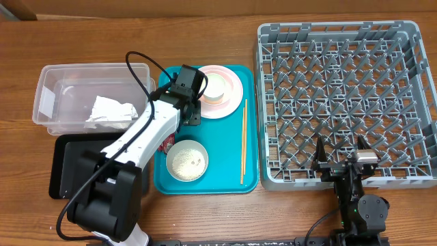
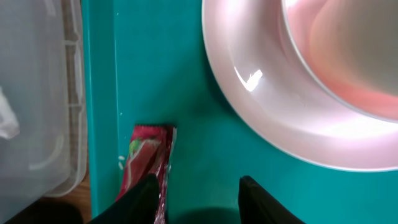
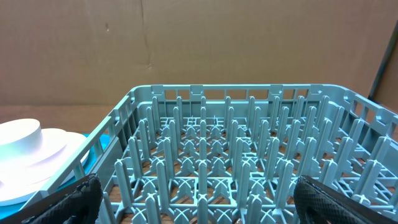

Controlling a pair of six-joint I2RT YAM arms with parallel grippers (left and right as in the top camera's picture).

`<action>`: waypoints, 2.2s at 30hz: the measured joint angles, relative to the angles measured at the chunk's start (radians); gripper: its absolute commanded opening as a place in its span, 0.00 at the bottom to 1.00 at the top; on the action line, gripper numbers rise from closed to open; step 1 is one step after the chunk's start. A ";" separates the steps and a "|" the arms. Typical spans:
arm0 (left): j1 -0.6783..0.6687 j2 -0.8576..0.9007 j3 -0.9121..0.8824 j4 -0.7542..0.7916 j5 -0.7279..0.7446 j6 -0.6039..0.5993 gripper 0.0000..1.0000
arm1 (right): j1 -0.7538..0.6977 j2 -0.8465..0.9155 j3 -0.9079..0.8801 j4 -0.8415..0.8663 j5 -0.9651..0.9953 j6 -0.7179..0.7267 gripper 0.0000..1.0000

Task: Sort waste into correct bins and load items into the dishwasher
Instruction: 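Lower the left gripper and grasp the red snack wrapper, then carry the red wrapper left and drop it into the clear bin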

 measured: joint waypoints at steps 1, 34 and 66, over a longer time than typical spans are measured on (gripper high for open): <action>0.000 0.000 0.013 -0.020 0.000 0.002 0.52 | 0.000 0.000 0.000 0.000 0.001 -0.001 1.00; 0.084 0.001 -0.154 -0.004 0.047 -0.003 0.12 | 0.000 0.000 0.000 0.000 0.000 0.000 1.00; 0.343 -0.026 0.391 -0.294 0.000 -0.101 0.04 | 0.000 0.000 0.000 0.000 0.000 -0.001 1.00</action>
